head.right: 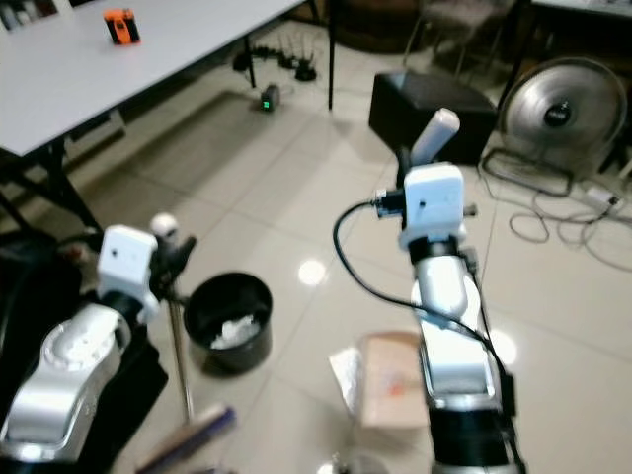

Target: Sweep floor

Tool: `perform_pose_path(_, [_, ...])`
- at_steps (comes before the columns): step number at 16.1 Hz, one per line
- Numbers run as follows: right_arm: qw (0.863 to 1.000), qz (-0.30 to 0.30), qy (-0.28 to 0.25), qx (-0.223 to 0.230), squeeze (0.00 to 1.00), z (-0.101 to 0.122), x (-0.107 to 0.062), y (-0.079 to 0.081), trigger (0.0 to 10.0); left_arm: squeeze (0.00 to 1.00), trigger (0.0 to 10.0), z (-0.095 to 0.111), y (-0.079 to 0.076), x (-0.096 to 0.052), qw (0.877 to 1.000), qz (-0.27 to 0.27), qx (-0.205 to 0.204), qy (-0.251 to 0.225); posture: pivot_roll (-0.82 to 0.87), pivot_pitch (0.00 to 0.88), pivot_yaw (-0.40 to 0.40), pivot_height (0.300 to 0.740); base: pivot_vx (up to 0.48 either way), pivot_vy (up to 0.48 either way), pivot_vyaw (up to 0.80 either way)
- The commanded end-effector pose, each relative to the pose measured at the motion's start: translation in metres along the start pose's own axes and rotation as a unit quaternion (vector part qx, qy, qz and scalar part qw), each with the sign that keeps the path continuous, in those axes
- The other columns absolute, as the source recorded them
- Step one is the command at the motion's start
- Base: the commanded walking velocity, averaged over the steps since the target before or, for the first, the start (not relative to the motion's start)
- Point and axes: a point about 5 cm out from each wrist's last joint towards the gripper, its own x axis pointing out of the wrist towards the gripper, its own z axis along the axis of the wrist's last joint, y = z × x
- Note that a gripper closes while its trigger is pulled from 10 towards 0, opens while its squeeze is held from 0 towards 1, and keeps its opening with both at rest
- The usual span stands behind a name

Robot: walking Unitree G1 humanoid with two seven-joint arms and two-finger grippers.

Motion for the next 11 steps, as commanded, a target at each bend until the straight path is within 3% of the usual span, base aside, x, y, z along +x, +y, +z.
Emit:
perform_pose_path(1, [1.000, -0.001, -0.002, 0.001, 0.00, 0.003, -0.001, -0.007, 10.0, 0.00, 10.0, 0.009, 0.000, 0.003, 1.000, 0.004, 0.007, -0.021, -0.04, 0.057, 0.056, 0.740, 0.000, -0.428, 0.00])
perform_pose_path(5, [1.000, 0.008, 0.008, 0.025, 0.00, -0.001, -0.005, -0.004, 10.0, 0.00, 10.0, 0.014, 0.005, 0.011, 0.999, 0.037, 0.005, -0.036, -0.04, 0.059, 0.060, 0.740, 0.000, -0.426, 0.00])
perform_pose_path(9, [0.999, 0.010, 0.018, 0.043, 0.00, -0.001, -0.010, -0.004, 10.0, 0.00, 10.0, 0.024, -0.005, 0.026, 0.998, 0.035, -0.001, -0.060, -0.06, 0.055, 0.071, 0.740, 0.000, -0.421, 0.00])
perform_pose_path(11, [0.992, -0.037, 0.048, 0.110, 0.00, -0.008, -0.013, -0.008, 10.0, 0.00, 10.0, 0.029, -0.004, 0.032, 0.997, 0.038, -0.020, -0.062, -0.06, 0.049, 0.072, 0.740, 0.000, 0.000, 0.00])
